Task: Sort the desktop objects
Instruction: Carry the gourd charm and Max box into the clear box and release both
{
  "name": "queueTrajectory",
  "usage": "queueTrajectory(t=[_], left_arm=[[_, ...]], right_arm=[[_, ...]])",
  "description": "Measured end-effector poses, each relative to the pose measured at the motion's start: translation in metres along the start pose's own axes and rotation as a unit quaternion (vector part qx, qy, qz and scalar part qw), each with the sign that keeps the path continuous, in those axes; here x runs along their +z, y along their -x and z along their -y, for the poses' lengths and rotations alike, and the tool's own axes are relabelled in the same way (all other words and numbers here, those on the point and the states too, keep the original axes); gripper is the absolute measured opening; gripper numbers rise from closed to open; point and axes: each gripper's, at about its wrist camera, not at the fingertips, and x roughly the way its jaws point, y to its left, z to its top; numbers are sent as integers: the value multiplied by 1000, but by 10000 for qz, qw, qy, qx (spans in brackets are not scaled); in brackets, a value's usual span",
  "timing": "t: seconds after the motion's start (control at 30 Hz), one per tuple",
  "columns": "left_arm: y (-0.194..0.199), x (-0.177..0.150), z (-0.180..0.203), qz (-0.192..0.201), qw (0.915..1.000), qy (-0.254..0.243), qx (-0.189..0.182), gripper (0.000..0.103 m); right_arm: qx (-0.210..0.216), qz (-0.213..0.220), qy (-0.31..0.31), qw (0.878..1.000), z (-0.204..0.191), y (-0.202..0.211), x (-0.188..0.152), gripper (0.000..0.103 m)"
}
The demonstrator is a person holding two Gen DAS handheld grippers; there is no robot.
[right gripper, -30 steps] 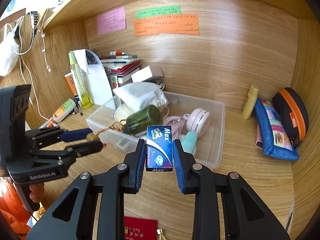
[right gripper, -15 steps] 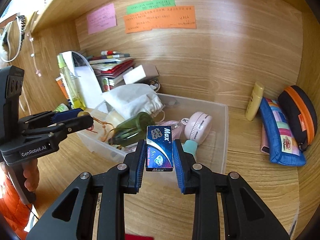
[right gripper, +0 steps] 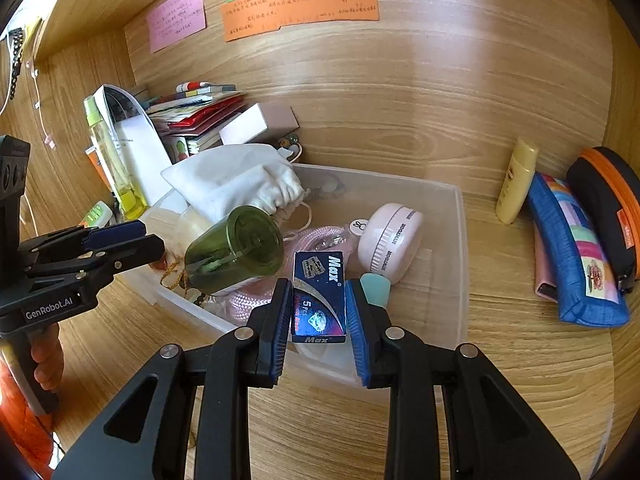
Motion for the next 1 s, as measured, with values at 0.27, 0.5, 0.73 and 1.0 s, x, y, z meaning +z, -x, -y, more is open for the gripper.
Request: queueTrajectory(t=[0.27,0.5,0.73,1.0], left_arm=[[1,-2,2,41,9999,-69,-87,55],[4,-6,8,118,9996,-247,-56,62],[6,-8,10,196,9995,-261,18,62],[15,-11,14,262,9993,-253,103,66]], right_arm=[[-34,-21,-33,10000,0,-2,-1,25],[-61,190,10,9998,-4,11,0,54],[-61,349,138,9993,-13,36,-7,75],[-86,271,203,9994,-16,55,-22,77]])
